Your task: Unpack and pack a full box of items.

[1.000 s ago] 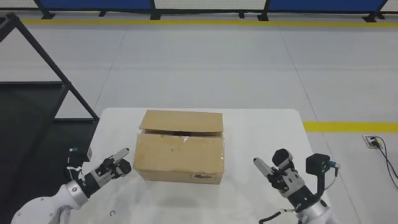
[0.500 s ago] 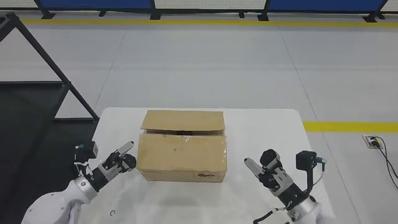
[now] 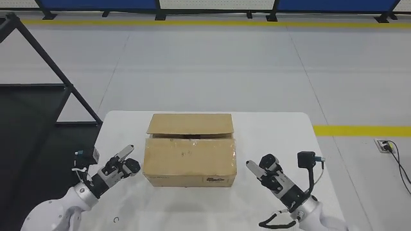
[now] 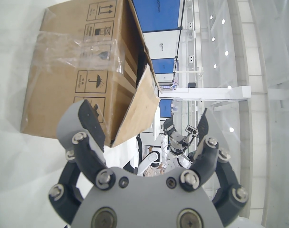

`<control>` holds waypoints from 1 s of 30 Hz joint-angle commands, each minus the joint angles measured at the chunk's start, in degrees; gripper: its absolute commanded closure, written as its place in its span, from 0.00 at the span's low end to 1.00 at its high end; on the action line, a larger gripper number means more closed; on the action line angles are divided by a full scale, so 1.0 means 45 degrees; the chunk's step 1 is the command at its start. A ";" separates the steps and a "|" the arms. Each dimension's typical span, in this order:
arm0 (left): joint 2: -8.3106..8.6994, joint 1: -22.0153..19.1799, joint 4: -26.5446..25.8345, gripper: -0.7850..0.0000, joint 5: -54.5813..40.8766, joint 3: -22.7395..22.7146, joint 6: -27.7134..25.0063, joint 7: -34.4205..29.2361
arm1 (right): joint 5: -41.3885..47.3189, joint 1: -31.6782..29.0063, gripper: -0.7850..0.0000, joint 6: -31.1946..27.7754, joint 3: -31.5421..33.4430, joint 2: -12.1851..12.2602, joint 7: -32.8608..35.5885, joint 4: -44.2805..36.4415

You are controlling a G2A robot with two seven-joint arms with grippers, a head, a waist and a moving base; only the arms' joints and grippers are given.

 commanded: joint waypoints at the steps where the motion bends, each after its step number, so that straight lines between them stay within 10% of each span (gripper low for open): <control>1: 0.0024 0.0190 -0.0023 0.00 -0.0620 -0.0330 0.0093 -0.0126 | -0.0004 -0.0004 0.00 -0.0005 0.0002 0.0001 -0.0007 -0.0003; 30: 0.0077 0.0688 0.0128 0.00 -0.3480 -0.1238 0.0290 -0.0652 | 0.2780 0.2911 0.00 -0.1582 -0.1303 -0.0294 0.0578 0.3607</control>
